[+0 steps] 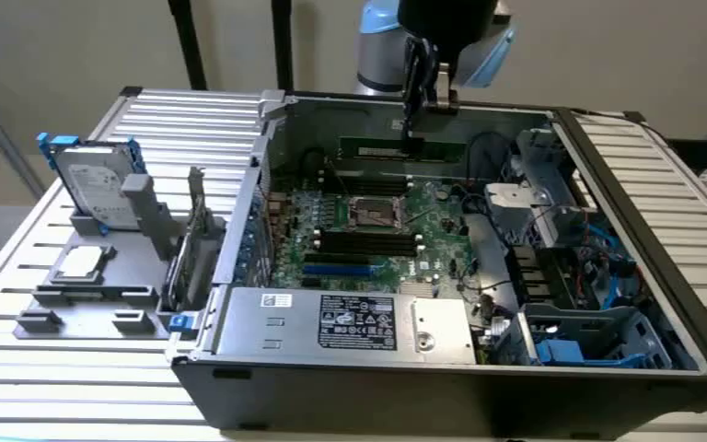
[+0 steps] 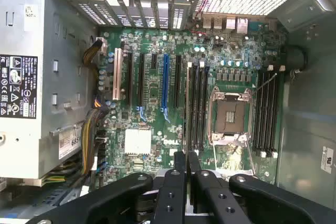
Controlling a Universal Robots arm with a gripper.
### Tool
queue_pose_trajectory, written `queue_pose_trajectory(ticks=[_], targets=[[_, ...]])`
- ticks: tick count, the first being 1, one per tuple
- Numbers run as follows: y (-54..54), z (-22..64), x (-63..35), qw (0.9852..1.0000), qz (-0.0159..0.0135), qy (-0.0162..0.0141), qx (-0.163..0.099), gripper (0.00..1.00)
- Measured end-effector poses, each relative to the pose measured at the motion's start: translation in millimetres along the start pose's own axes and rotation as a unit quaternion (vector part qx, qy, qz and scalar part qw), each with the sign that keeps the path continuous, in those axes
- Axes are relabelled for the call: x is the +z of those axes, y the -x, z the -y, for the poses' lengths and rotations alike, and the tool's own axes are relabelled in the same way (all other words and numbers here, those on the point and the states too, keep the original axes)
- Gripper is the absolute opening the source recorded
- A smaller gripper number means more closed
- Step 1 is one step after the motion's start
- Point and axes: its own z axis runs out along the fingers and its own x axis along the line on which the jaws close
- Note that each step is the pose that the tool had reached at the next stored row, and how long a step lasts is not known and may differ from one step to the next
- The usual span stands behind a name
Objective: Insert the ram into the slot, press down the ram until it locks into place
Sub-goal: 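Insert the ram into the slot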
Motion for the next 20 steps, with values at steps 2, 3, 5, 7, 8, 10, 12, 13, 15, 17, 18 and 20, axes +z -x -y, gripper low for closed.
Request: queue_pose_trajectory(ticks=[2, 3, 5, 7, 8, 10, 12, 13, 15, 17, 18, 20], targets=[[0.0, 0.0, 0.0, 1.0, 0.0, 0.0, 0.0, 0.13], [0.0, 0.0, 0.0, 1.0, 0.0, 0.0, 0.0, 0.13], [0.0, 0.0, 0.0, 1.0, 0.0, 0.0, 0.0, 0.13], [0.0, 0.0, 0.0, 1.0, 0.0, 0.0, 0.0, 0.13], [0.0, 0.0, 0.0, 1.0, 0.0, 0.0, 0.0, 0.13], [0.0, 0.5, 0.0, 1.0, 0.0, 0.0007, 0.0, 0.13], [-0.1, 1.7, -0.2, 1.0, 0.0001, 0.006, 0.0, 0.13], [-0.1, 1.7, -0.1, 1.0, 0.0001, 0.006, 0.0, 0.13], [-0.1, 1.7, -0.1, 1.0, 0.0002, 0.006, 0.0, 0.13], [-0.1, 1.8, -0.1, 1.0, 0.0002, 0.006, 0.0, 0.13], [-0.1, 1.8, -0.1, 1.0, 0.0002, 0.006, 0.0, 0.13], [-0.1, 1.8, -0.1, 1.0, 0.0002, 0.006, 0.0, 0.13]])
